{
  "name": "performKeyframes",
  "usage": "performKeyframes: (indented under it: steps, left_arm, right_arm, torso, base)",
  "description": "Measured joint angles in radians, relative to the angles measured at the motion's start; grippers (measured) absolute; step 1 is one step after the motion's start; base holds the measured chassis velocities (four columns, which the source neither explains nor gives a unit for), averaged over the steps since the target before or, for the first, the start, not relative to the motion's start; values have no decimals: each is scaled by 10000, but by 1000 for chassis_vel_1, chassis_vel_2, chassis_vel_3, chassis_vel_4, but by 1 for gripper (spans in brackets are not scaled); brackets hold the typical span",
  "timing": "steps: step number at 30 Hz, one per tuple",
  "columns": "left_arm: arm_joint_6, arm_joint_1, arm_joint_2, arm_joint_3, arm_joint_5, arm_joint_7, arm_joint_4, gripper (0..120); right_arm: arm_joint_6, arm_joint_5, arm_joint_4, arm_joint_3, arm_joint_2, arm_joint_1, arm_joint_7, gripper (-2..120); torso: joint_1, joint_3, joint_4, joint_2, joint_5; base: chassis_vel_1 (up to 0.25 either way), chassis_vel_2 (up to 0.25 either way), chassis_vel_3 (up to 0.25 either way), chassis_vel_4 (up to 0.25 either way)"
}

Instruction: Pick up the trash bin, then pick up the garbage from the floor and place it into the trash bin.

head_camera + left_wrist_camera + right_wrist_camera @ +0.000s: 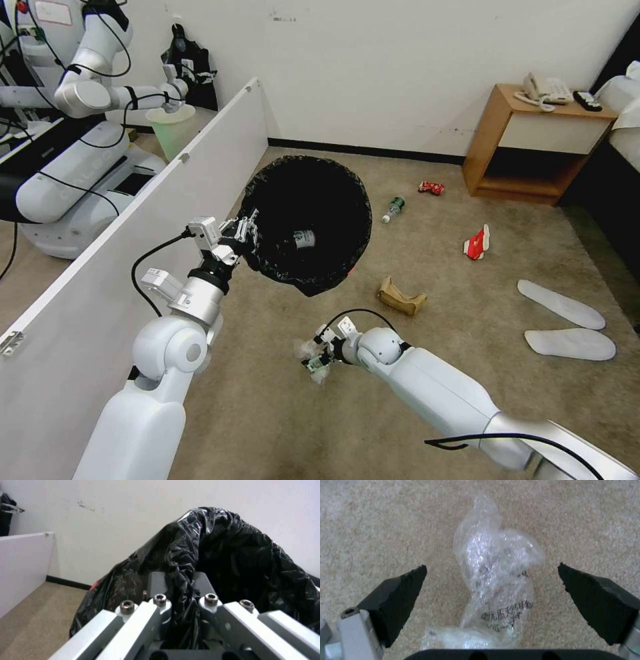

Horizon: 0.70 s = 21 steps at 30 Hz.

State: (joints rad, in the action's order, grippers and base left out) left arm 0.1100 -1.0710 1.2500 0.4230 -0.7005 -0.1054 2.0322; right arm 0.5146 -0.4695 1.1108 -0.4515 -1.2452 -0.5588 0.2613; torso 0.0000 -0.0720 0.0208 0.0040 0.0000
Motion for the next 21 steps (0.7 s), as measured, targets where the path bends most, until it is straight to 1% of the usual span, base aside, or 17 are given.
performKeyframes:
  steps: [13,14,15,16,17,18,19,21]
  left_arm:
    - [-48,-92,15,-1,20,-58,-3,4]
    - [-52,-111,14,1,20,-63,2,4]
    - [-54,-130,9,5,21,-64,18,4]
    - [-54,-130,9,5,21,-64,18,4]
    - [-55,-148,-2,9,20,-66,46,4]
    - [-56,-161,-16,18,21,-69,69,4]
    - [-56,-161,-16,18,21,-69,69,4]
    - [-56,-187,-51,42,14,-70,118,4]
  right_arm:
    - [-45,72,-175,-51,-54,-11,-116,99]
    - [-49,76,-202,-53,-64,-20,-145,96]
    - [-52,96,-252,-56,-81,-23,-174,90]
    - [-52,96,-252,-56,-81,-23,-174,90]
    - [-64,132,-305,-57,-99,-24,-203,85]
    - [-86,153,-346,-56,-112,-25,-243,82]
    - [-86,153,-346,-56,-112,-25,-243,82]
    - [-155,164,-375,-56,-120,-25,-318,69]
  torso:
    - [0,0,1,0,0]
    - [0,0,1,0,0]
    - [0,0,1,0,0]
    - [0,0,1,0,0]
    - [0,0,1,0,0]
    - [0,0,1,0,0]
    - [0,0,1,0,0]
    - [0,0,1,0,0]
  base:
    - [0,0,0,0]
    - [0,0,0,0]
    - [0,0,0,0]
    - [0,0,0,0]
    - [0,0,0,0]
    - [0,0,0,0]
    - [0,0,0,0]
    - [0,0,0,0]
